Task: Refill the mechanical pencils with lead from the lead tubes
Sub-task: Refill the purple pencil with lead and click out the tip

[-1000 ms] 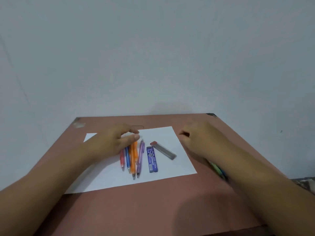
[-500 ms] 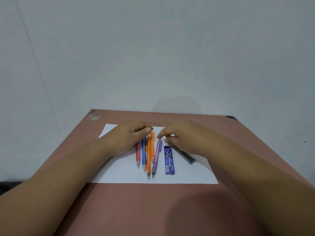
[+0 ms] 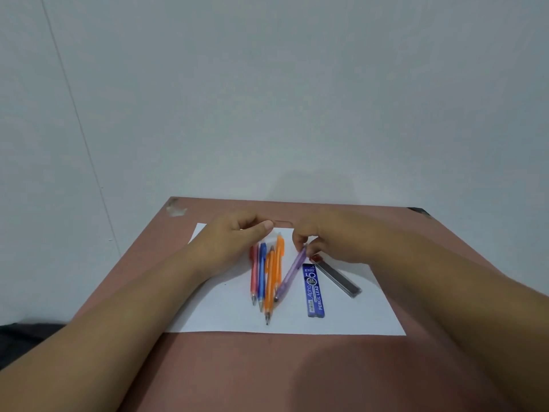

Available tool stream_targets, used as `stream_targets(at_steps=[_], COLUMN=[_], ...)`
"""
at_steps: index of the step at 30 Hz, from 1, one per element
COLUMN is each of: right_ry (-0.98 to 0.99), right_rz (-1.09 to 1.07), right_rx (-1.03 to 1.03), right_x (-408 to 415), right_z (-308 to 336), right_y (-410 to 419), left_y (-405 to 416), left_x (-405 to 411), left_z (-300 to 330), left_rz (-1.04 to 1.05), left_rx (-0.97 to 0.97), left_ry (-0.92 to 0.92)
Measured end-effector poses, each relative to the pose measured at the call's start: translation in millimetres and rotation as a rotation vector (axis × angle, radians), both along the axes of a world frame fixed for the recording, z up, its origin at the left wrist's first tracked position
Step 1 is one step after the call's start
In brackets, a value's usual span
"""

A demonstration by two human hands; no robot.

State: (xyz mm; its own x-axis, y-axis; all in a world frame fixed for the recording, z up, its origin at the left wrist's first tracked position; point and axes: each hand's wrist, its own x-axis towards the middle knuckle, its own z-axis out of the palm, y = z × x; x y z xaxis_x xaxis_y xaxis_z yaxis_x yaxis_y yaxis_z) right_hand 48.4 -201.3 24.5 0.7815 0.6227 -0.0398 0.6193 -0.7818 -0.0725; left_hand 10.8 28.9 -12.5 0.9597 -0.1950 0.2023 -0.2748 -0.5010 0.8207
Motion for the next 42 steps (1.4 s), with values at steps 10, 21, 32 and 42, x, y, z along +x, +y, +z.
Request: stream_targets(at_steps=[10, 21, 32, 42], right_ry=[-0.076, 0.024, 0.127, -0.064], right_rz=[-0.164, -0.313, -0.443, -0.379], right_rx=[0.345, 1.066, 1.268, 0.635], right_x=[-8.1, -29.0, -22.1, -14.0], right_z=[34.4, 5.7, -8.6, -20.0], right_y=[-12.2, 29.9, 14.1, -2.0], left_y=[4.4, 8.5, 10.3, 12.6], left_x=[-3.2, 2.2, 12.4, 15.6], left_z=[5.3, 0.9, -6.4, -9.7], left_rz=[0.074, 0.073, 0.088, 0.153], left_rx=[-0.245, 0.075, 0.061, 0.165], left_ry=[-0.092, -0.36, -0.364, -0.296])
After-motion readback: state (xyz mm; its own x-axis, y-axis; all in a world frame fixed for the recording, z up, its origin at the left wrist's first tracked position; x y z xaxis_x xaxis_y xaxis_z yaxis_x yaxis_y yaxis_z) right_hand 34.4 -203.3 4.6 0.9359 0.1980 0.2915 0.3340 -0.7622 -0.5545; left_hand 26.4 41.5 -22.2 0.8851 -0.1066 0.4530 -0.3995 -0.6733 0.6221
